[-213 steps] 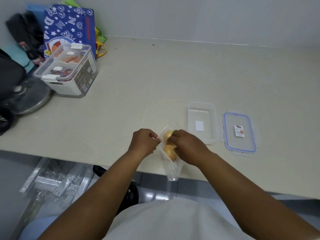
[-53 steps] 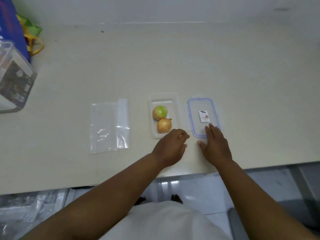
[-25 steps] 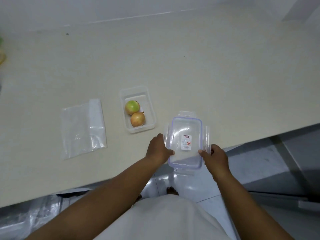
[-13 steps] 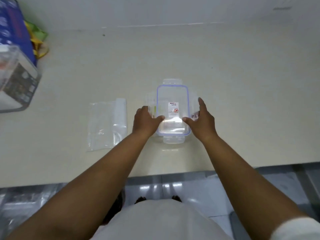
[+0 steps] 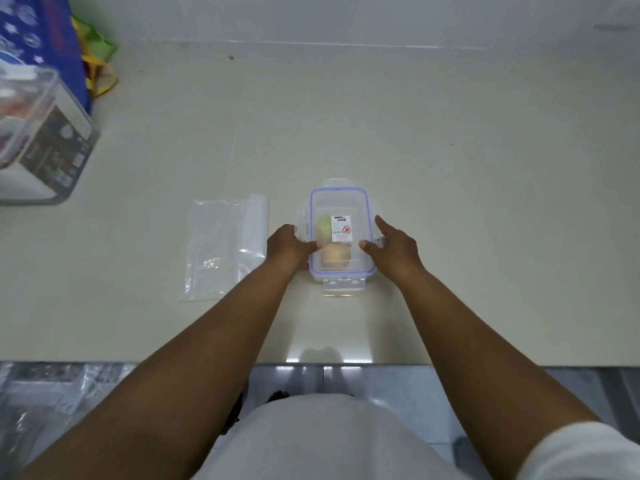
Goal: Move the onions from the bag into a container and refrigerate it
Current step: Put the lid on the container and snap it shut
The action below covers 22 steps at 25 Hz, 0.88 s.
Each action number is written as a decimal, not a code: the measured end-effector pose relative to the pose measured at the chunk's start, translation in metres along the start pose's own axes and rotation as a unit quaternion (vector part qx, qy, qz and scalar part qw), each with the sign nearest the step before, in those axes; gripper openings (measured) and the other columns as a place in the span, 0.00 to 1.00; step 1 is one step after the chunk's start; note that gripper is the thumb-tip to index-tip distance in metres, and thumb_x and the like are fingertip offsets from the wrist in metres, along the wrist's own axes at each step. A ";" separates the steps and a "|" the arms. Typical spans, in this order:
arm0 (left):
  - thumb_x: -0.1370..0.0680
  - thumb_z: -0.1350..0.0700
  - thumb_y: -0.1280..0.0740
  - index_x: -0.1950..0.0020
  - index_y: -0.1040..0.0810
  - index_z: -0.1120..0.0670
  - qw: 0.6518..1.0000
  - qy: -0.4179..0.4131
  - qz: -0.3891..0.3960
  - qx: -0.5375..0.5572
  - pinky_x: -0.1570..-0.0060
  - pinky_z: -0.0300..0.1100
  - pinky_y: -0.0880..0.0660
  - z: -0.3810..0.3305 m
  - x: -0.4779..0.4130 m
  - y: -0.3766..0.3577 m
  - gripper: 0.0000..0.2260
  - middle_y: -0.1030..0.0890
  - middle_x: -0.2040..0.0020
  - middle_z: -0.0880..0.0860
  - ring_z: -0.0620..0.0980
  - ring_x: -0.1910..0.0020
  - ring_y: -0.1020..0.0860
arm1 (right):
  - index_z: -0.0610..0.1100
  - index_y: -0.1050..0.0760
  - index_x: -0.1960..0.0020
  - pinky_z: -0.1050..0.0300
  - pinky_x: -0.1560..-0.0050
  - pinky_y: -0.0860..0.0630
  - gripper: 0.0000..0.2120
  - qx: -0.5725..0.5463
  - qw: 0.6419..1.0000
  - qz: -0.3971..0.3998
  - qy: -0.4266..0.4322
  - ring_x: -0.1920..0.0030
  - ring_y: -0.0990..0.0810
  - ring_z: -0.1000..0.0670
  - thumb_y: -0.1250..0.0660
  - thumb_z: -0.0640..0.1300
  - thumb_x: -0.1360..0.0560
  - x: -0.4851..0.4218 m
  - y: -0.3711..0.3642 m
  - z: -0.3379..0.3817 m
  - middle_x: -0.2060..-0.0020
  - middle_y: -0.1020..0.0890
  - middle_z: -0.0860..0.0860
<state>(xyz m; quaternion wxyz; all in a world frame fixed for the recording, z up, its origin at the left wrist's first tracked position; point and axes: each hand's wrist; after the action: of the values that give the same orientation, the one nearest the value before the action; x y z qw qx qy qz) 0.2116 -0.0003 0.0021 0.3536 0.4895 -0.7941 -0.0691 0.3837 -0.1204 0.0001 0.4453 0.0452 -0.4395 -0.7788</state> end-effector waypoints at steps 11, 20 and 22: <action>0.32 0.50 0.23 0.64 0.29 0.53 0.978 -0.015 0.009 -0.207 0.59 0.43 0.28 -0.033 -0.002 0.003 0.15 0.23 0.58 0.54 0.56 0.50 0.20 | 0.41 0.24 0.59 0.61 0.69 0.31 0.10 0.050 0.998 0.004 -0.035 0.58 0.20 0.44 0.31 0.49 0.29 -0.014 0.006 0.030 0.64 0.22 0.49; 0.41 0.50 0.17 0.52 0.21 0.60 0.995 0.082 0.040 -0.047 0.50 0.53 0.19 -0.028 -0.019 0.001 0.25 0.16 0.54 0.57 0.57 0.57 0.16 | 0.38 0.21 0.55 0.46 0.47 0.20 0.20 -0.071 0.987 0.021 -0.143 0.55 0.16 0.43 0.22 0.53 0.35 -0.030 0.011 0.030 0.56 0.16 0.44; 0.40 0.52 0.17 0.54 0.21 0.59 0.994 0.099 0.044 0.004 0.48 0.55 0.19 -0.022 -0.021 0.001 0.22 0.16 0.53 0.58 0.58 0.57 0.16 | 0.40 0.22 0.58 0.45 0.46 0.19 0.16 -0.121 0.981 0.021 -0.150 0.56 0.16 0.42 0.21 0.51 0.35 -0.028 0.010 0.028 0.58 0.16 0.45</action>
<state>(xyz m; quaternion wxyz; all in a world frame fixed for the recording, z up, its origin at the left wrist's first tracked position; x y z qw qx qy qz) 0.2304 0.0221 0.0084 0.4314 0.4599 -0.7761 -0.0009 0.3945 -0.0836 0.0158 0.3927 -0.1355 -0.4045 -0.8147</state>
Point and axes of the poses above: each hand's wrist, its own x-axis away from the middle knuckle, its own y-axis out of the back of the hand, z = x × y
